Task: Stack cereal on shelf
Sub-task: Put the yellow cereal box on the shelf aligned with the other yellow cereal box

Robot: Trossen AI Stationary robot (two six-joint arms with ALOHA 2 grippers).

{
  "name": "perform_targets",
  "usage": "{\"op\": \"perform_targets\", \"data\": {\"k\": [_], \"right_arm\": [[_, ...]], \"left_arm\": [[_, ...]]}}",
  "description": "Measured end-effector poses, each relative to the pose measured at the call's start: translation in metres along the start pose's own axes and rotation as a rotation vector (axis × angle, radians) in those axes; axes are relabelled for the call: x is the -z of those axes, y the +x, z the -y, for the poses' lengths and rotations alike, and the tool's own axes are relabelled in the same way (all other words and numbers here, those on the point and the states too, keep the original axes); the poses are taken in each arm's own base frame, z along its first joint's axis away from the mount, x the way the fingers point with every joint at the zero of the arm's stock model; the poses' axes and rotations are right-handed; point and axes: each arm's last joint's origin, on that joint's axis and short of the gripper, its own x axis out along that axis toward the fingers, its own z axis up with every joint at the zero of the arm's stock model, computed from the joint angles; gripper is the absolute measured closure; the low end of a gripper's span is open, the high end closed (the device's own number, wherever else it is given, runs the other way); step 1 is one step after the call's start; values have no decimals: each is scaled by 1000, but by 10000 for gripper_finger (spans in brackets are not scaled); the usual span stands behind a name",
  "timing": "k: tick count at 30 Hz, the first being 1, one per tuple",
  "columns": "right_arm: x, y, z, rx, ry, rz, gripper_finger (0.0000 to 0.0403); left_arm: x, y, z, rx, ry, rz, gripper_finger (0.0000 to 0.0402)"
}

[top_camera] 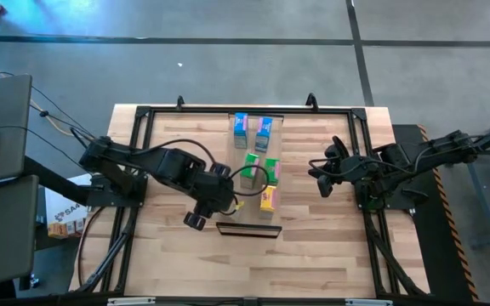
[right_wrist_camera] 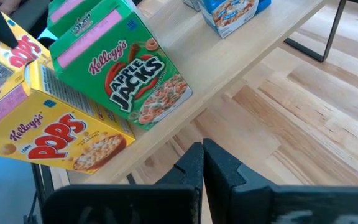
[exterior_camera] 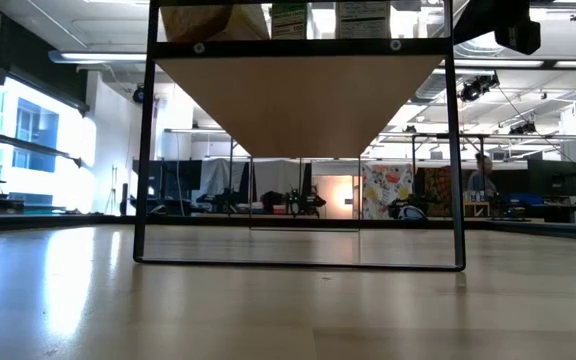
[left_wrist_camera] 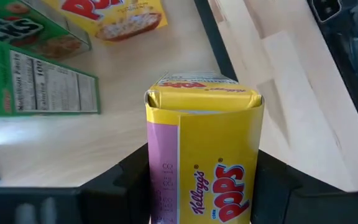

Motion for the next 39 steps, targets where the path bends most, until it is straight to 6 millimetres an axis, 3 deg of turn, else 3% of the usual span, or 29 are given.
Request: {"op": "perform_targets", "data": {"k": [15,39], "right_arm": [[0,0,0,5,20,4,403],[0,0,0,5,49,6,403]], "left_arm": [[-2,5,-10,-13,-12,9,215],[-3,-1,-10,-5,-21,54,133]]}}
